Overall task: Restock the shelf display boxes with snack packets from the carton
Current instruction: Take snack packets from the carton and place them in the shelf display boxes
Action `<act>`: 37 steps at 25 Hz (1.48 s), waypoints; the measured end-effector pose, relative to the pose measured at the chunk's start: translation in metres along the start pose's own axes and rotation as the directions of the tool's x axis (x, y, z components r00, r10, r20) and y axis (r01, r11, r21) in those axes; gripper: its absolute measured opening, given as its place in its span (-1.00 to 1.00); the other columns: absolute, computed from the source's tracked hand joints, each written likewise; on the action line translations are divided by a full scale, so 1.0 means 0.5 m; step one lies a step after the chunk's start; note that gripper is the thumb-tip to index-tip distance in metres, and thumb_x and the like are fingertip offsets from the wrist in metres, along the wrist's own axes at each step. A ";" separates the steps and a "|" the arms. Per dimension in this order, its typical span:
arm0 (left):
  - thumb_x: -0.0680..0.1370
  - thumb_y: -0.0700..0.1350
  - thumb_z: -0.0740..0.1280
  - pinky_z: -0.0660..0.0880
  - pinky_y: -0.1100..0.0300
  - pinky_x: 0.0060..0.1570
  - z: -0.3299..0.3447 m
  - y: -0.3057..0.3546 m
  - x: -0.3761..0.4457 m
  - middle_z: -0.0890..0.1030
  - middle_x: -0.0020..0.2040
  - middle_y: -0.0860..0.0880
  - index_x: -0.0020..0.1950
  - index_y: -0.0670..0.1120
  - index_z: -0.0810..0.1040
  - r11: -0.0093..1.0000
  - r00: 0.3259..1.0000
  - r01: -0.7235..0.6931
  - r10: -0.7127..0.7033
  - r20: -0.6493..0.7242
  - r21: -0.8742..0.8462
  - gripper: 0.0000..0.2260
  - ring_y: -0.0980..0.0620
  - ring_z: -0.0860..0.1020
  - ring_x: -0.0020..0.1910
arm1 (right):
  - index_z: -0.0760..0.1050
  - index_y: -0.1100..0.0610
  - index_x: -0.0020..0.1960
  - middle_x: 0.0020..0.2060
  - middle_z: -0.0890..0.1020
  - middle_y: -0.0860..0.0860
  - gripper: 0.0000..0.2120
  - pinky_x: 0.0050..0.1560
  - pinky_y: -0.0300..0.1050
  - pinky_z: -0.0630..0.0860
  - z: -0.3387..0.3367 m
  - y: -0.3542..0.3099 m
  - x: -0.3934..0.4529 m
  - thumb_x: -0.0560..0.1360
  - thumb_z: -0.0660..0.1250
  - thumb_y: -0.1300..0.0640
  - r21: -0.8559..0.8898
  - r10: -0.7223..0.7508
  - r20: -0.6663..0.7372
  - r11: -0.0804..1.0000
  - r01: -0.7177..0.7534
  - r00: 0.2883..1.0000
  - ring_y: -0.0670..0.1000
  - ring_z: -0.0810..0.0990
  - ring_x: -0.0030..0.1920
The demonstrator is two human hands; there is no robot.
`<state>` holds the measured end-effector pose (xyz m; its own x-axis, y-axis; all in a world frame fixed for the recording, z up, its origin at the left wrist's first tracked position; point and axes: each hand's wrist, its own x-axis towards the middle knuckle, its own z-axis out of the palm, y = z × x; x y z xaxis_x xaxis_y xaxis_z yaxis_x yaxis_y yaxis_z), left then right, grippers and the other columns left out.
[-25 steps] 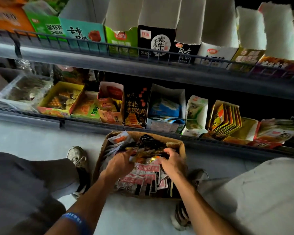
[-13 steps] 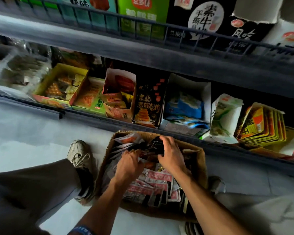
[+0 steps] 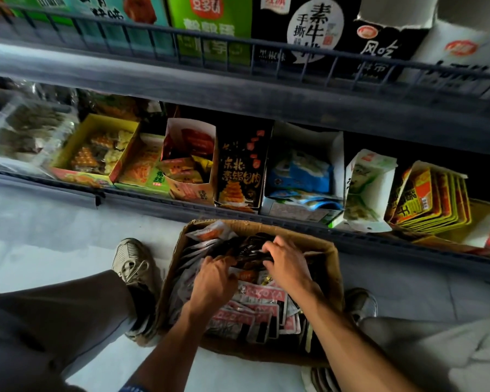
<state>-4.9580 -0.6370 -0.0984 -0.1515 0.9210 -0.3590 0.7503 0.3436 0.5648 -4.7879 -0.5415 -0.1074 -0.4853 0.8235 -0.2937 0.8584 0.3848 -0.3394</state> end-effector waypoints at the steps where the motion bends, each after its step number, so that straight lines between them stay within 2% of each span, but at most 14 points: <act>1: 0.42 0.08 0.07 0.47 0.08 0.23 0.002 -0.001 -0.002 0.65 0.13 0.07 0.10 0.02 0.62 1.000 1.000 -0.022 0.022 0.017 0.011 -0.58 0.05 0.57 0.14 | 0.44 -0.01 0.28 0.20 0.48 -0.03 -0.69 0.16 -0.04 0.44 0.004 0.003 -0.002 0.56 0.35 0.06 -0.016 0.016 0.030 1.000 -0.016 0.999 0.08 0.43 0.23; 4: 0.51 0.00 0.14 0.44 0.12 0.23 0.003 0.002 -0.014 0.64 0.10 0.06 0.04 0.00 0.60 0.999 1.000 -0.026 0.026 0.014 0.025 -0.73 0.05 0.57 0.11 | 0.41 -0.03 0.39 0.24 0.55 -0.05 -0.65 0.20 0.03 0.42 0.016 0.005 -0.004 0.62 0.26 0.06 -0.114 0.026 0.054 0.993 -0.020 0.998 0.10 0.39 0.25; 7: 0.54 -0.06 0.19 0.47 0.08 0.24 0.002 0.004 -0.021 0.64 0.14 0.04 0.07 0.01 0.59 0.998 0.998 -0.055 0.055 -0.004 0.000 -0.78 0.02 0.56 0.15 | 0.46 -0.05 0.35 0.20 0.59 -0.04 -0.72 0.21 0.03 0.38 0.017 0.005 0.002 0.65 0.17 0.04 -0.165 0.035 0.039 0.986 -0.028 0.999 0.07 0.40 0.23; 13: 0.52 -0.09 0.22 0.50 0.02 0.24 0.004 0.000 -0.020 0.64 0.17 0.05 0.14 0.07 0.58 0.996 0.996 -0.082 0.080 -0.046 -0.030 -0.75 -0.02 0.55 0.20 | 0.27 -0.04 0.44 0.14 0.63 0.01 -0.42 0.15 0.00 0.48 0.026 0.008 0.006 0.50 0.43 0.07 0.090 0.121 -0.135 0.990 -0.109 0.984 0.07 0.54 0.18; 17: 0.57 -0.12 0.22 0.38 0.16 0.22 0.014 0.001 -0.010 0.58 0.25 0.05 0.22 0.06 0.55 0.999 0.998 -0.044 0.045 -0.039 0.020 -0.74 -0.07 0.46 0.24 | 0.28 0.00 0.47 0.35 0.45 0.05 -0.39 0.24 0.05 0.48 0.024 0.008 0.016 0.49 0.45 0.08 0.057 0.178 -0.011 0.982 -0.177 0.984 0.13 0.44 0.31; 20: 0.57 -0.13 0.25 0.22 0.26 0.09 0.020 0.003 -0.006 0.59 0.21 0.06 0.14 0.03 0.58 0.997 0.997 -0.049 0.052 -0.060 0.052 -0.80 -0.04 0.46 0.22 | 0.47 0.01 0.25 0.23 0.42 0.03 -0.71 0.20 0.05 0.44 0.017 0.002 0.026 0.55 0.38 0.06 -0.053 0.172 0.019 0.984 -0.171 0.985 0.11 0.38 0.26; 22: 0.56 -0.12 0.26 0.20 0.26 0.07 0.019 0.002 -0.005 0.60 0.20 0.06 0.11 0.03 0.58 0.998 0.998 -0.037 0.039 -0.053 0.052 -0.82 -0.03 0.47 0.20 | 0.53 0.00 0.09 0.15 0.48 -0.04 -0.85 0.15 0.01 0.36 0.018 0.003 0.024 0.54 0.33 0.16 -0.074 0.103 -0.016 0.992 -0.104 0.995 0.09 0.36 0.22; 24: 0.57 -0.11 0.26 0.23 0.26 0.09 0.017 0.002 -0.006 0.60 0.20 0.05 0.12 0.01 0.59 0.997 0.996 -0.057 0.061 -0.070 0.055 -0.82 -0.02 0.47 0.19 | 0.54 0.01 0.03 0.06 0.58 -0.06 -0.84 0.02 -0.07 0.35 0.012 0.007 0.019 0.51 0.33 0.23 0.046 0.053 -0.021 0.998 -0.052 0.998 0.06 0.46 0.16; 27: 0.57 -0.17 0.29 0.42 0.22 0.19 -0.003 0.017 -0.017 0.62 0.09 0.10 0.08 -0.02 0.61 0.994 0.994 -0.093 0.090 -0.062 -0.063 -0.85 0.10 0.54 0.10 | 0.58 0.03 0.03 -0.12 0.64 -0.06 -0.90 -0.18 -0.14 0.38 -0.058 -0.002 0.013 0.53 0.39 0.05 0.259 0.076 -0.031 0.964 -0.065 0.997 0.01 0.62 -0.04; 29: 0.54 -0.17 0.29 0.57 0.16 0.07 -0.011 0.026 -0.024 0.64 -0.04 0.15 -0.02 -0.03 0.63 0.986 0.995 -0.095 0.090 -0.046 -0.137 -0.86 0.17 0.59 -0.04 | 0.60 0.07 0.08 -0.12 0.61 -0.10 -0.83 -0.13 -0.11 0.46 -0.130 -0.013 0.010 0.54 0.40 0.02 0.379 0.067 -0.046 0.924 -0.045 0.997 -0.04 0.60 -0.07; 31: 0.45 -0.13 0.27 0.60 0.06 -0.14 -0.013 0.030 -0.014 0.68 -0.17 0.05 -0.13 -0.09 0.63 0.977 0.997 -0.052 0.040 -0.063 -0.207 -0.86 0.09 0.64 -0.16 | 0.61 0.06 0.06 -0.07 0.66 -0.13 -0.86 0.00 -0.03 0.58 -0.203 -0.025 0.001 0.53 0.42 0.06 0.578 0.071 -0.084 0.816 -0.010 0.994 -0.11 0.63 -0.06; 33: 0.44 -0.17 0.33 0.58 0.13 -0.25 -0.034 0.053 -0.004 0.65 -0.28 -0.03 -0.24 -0.12 0.61 0.895 0.989 0.078 -0.126 -0.080 -0.439 -0.91 0.10 0.62 -0.25 | 0.59 0.02 -0.03 -0.14 0.69 -0.11 -0.95 -0.09 -0.13 0.58 -0.272 -0.036 -0.013 0.52 0.43 0.12 0.686 0.080 -0.145 0.726 0.042 0.986 -0.18 0.66 -0.13; 35: 0.47 -0.24 0.35 0.49 0.18 -0.20 -0.077 0.101 0.007 0.64 -0.30 -0.06 -0.29 -0.06 0.64 0.642 0.951 0.190 -0.309 -0.024 -0.743 -0.83 0.03 0.59 -0.24 | 0.61 0.06 -0.01 -0.14 0.71 -0.07 -0.94 -0.11 -0.21 0.56 -0.343 -0.051 -0.025 0.52 0.44 0.15 0.727 0.074 -0.192 0.680 0.091 0.979 -0.16 0.67 -0.14; 37: 0.58 -0.23 0.28 0.48 0.08 -0.11 -0.142 0.162 0.002 0.68 -0.22 -0.11 -0.13 -0.08 0.66 0.378 0.924 0.217 -0.377 0.064 -0.900 -0.82 -0.08 0.60 -0.18 | 0.62 0.06 -0.04 -0.18 0.73 -0.08 -0.95 -0.17 -0.27 0.55 -0.430 -0.073 -0.049 0.52 0.44 0.18 0.736 0.039 -0.223 0.662 0.142 0.974 -0.15 0.69 -0.17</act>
<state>-4.9429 -0.5951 -0.0003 -0.3819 0.7095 -0.5922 -0.3280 0.4950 0.8046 -4.7717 -0.4862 0.1044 -0.4017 0.9103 -0.1001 0.3773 0.0649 -0.9238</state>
